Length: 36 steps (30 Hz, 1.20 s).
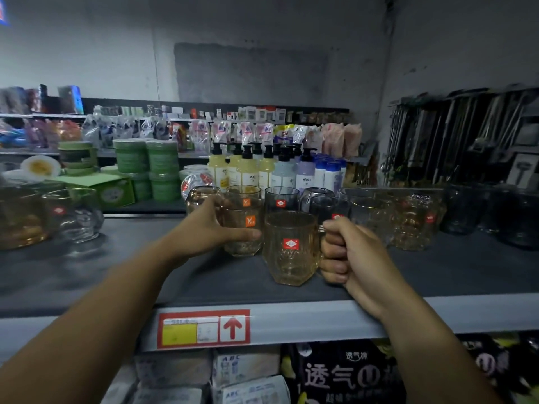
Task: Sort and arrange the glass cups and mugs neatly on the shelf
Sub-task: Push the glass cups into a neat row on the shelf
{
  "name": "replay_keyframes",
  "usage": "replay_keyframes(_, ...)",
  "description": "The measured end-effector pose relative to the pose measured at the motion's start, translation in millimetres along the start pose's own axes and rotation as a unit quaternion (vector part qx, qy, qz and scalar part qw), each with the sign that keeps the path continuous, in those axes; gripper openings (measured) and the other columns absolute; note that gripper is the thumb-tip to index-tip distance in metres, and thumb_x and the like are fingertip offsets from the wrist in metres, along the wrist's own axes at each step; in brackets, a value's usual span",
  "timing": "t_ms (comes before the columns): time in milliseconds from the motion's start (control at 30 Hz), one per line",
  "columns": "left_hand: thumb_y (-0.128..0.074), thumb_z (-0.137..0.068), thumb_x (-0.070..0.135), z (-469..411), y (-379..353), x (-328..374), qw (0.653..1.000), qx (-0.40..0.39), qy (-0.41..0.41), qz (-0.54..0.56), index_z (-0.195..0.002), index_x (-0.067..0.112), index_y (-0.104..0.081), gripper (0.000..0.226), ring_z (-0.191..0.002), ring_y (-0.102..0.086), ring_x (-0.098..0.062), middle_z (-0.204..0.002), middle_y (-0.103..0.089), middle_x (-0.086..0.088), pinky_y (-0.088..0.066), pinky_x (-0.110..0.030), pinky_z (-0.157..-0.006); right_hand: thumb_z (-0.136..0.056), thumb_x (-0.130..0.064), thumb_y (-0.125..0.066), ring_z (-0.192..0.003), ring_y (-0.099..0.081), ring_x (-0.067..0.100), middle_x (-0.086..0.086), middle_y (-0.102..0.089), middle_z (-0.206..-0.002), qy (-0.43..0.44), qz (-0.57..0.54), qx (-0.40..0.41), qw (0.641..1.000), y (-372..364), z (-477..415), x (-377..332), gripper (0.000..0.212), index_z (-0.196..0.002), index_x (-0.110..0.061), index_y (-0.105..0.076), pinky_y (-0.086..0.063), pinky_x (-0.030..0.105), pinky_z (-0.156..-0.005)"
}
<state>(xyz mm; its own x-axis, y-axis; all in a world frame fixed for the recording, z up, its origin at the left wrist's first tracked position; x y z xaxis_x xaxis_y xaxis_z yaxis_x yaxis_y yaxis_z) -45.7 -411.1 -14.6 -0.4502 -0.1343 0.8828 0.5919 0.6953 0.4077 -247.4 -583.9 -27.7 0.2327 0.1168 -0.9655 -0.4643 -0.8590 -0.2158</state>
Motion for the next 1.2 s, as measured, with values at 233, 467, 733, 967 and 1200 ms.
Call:
replay_keyframes(233, -0.094, -0.066, 0.013, 8.5, 10.7, -11.0, 0.996, 0.055, 0.003, -0.064, -0.104, 0.013, -0.074, 0.043, -0.068, -0.070, 0.001, -0.093, -0.076, -0.005, -0.049, -0.010, -0.058, -0.100, -0.023, -0.051, -0.051, -0.011, 0.013, -0.002, -0.017, -0.061, -0.004, -0.008, 0.013, 1.000, 0.8, -2.2, 2.2, 0.042, -0.064, -0.026, -0.029, -0.008, 0.031, -0.051)
replay_keyframes(467, -0.092, -0.071, 0.021, 6.0, 9.8, -10.7, 0.993, 0.070, -0.007, -0.095, -0.110, 0.017, -0.076, 0.043, -0.091, -0.075, -0.014, -0.097, -0.079, 0.001, -0.055, -0.026, -0.081, -0.100, -0.021, -0.049, -0.048, -0.011, 0.011, -0.003, -0.018, -0.058, 0.003, -0.011, 0.011, 1.000, -0.5, -2.0, 1.5, 0.045, -0.060, -0.026, -0.029, -0.007, 0.029, -0.050)
replay_keyframes(733, -0.092, -0.071, 0.023, 3.6, 7.7, -10.9, 0.992, 0.077, -0.005, -0.096, -0.116, 0.016, -0.072, 0.050, -0.092, -0.071, -0.011, -0.099, -0.076, 0.003, -0.056, -0.029, -0.086, -0.100, -0.022, -0.050, -0.052, -0.010, 0.012, -0.002, -0.017, -0.060, 0.000, -0.008, 0.016, 1.000, 1.0, -2.4, 1.1, 0.046, -0.058, -0.026, -0.030, -0.007, 0.031, -0.052)
replay_keyframes(967, -0.091, -0.072, 0.022, 2.2, 6.4, -12.4, 0.992, 0.079, -0.002, -0.094, -0.131, 0.013, -0.065, 0.064, -0.093, -0.071, -0.011, -0.103, -0.072, 0.005, -0.055, -0.024, -0.079, -0.099, -0.021, -0.049, -0.051, -0.011, 0.012, -0.002, -0.017, -0.058, 0.004, 0.001, 0.017, 1.000, -0.8, 0.1, 0.6, 0.048, -0.057, -0.027, -0.028, -0.008, 0.029, -0.050)
replay_keyframes(1200, -0.094, -0.061, 0.033, 0.3, 9.4, -14.8, 0.993, 0.078, 0.015, -0.090, -0.134, 0.011, -0.062, 0.082, -0.098, -0.072, -0.021, -0.111, -0.071, -0.002, -0.061, -0.043, -0.090, -0.098, -0.021, -0.049, -0.051, -0.013, 0.012, -0.002, -0.017, -0.059, -0.007, 0.009, 0.030, 0.999, -3.2, 4.1, -2.0, 0.045, -0.059, -0.027, -0.027, -0.009, 0.028, -0.050)
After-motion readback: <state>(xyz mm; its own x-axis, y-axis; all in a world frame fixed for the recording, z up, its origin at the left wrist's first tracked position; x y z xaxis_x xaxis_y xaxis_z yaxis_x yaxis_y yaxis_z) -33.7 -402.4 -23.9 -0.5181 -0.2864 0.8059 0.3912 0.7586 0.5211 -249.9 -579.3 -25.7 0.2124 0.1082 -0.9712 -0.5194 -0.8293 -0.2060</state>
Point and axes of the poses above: each hand's wrist, its own z-axis away from the middle knuckle, its own y-axis out of the back of the hand, x = y × z, the point moved 2 cm from there along -z, towards the middle knuckle
